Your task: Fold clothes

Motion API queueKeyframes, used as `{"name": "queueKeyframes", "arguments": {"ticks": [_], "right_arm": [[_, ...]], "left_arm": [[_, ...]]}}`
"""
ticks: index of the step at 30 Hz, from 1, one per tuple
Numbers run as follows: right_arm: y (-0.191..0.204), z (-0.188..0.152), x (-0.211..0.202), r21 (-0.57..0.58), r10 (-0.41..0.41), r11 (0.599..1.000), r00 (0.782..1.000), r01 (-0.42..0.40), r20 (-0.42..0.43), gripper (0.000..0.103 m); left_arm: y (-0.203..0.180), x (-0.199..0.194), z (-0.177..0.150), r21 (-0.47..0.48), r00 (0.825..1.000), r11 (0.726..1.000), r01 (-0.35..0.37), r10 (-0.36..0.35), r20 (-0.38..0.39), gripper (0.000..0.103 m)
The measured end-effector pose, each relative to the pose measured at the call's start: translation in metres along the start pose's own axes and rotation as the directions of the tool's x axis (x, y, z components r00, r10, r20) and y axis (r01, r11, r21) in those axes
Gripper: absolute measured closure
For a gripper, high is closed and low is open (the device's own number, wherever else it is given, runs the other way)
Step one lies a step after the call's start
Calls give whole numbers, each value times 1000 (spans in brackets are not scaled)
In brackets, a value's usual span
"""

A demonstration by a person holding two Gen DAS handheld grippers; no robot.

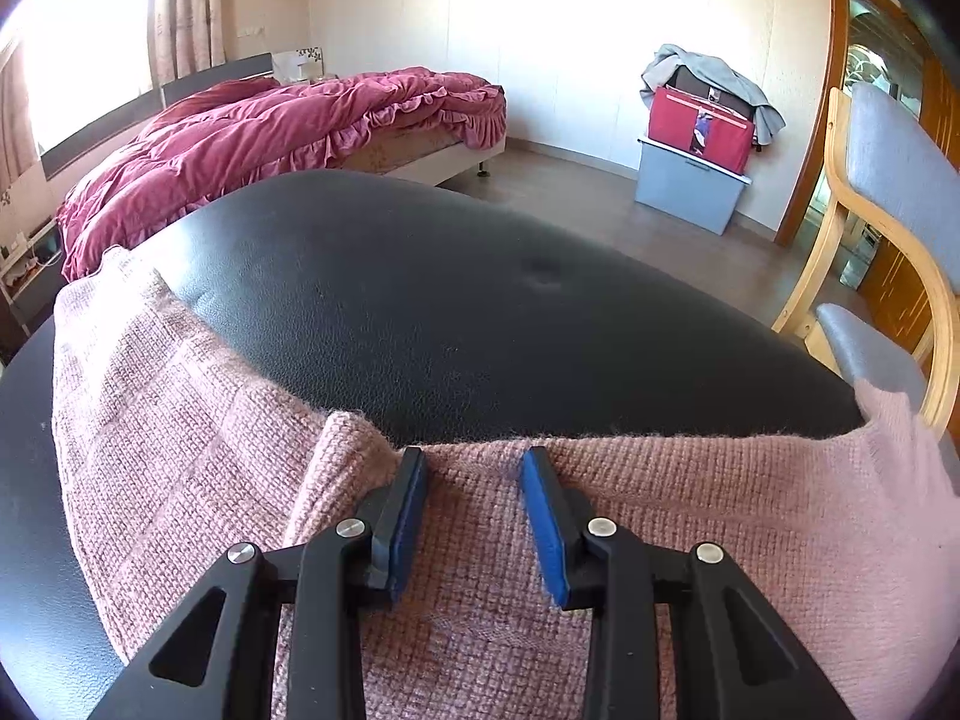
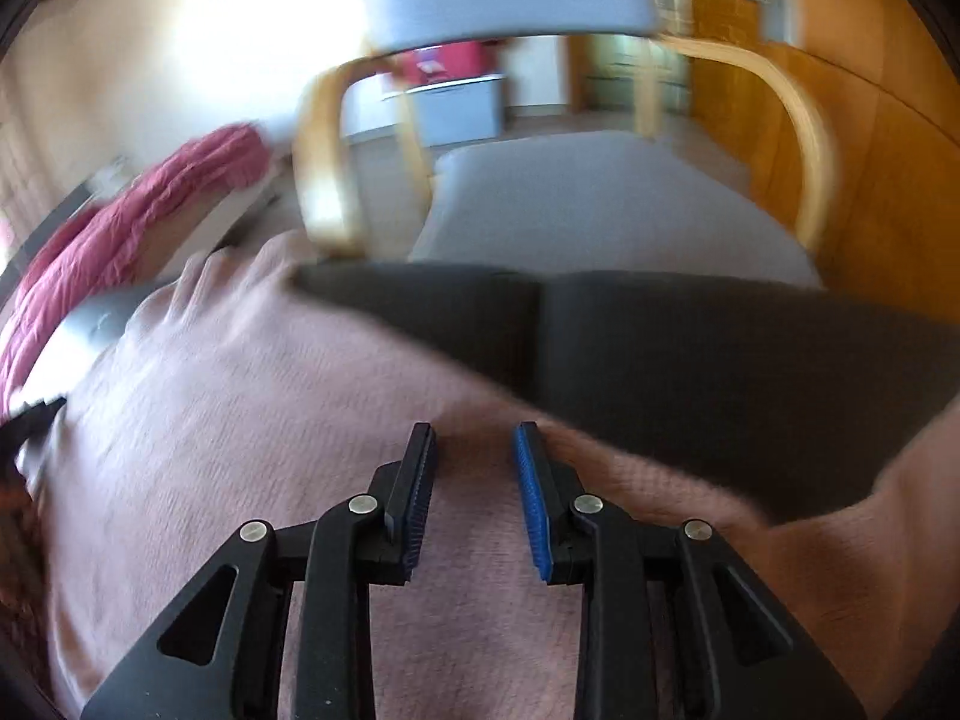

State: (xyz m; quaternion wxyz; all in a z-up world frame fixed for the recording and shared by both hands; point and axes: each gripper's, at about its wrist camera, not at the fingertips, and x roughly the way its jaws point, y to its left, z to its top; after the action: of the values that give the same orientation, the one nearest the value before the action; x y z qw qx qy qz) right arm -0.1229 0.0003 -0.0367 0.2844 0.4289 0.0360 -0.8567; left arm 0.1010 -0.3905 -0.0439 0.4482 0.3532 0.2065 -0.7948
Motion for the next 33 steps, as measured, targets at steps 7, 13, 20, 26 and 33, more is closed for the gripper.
{"name": "queueKeyframes", "arguments": {"ticks": [7, 13, 20, 26, 33], "right_arm": [[17, -4, -31, -68, 75, 995, 994, -70, 76, 82], [16, -20, -60, -153, 60, 987, 993, -43, 104, 81], [-45, -15, -27, 55, 17, 998, 999, -18, 27, 103], [-61, -13, -41, 115, 84, 989, 993, -93, 86, 102], [-110, -17, -74, 131, -278, 956, 952, 262, 127, 100]], "left_arm": [[7, 4, 5, -6, 1000, 1000, -14, 14, -2, 68], [14, 9, 10, -12, 999, 999, -40, 40, -3, 69], [21, 14, 16, -18, 998, 998, -67, 67, -4, 69], [21, 15, 15, -15, 998, 997, -70, 70, -2, 69], [19, 16, 14, -11, 997, 997, -74, 74, 0, 69]]}}
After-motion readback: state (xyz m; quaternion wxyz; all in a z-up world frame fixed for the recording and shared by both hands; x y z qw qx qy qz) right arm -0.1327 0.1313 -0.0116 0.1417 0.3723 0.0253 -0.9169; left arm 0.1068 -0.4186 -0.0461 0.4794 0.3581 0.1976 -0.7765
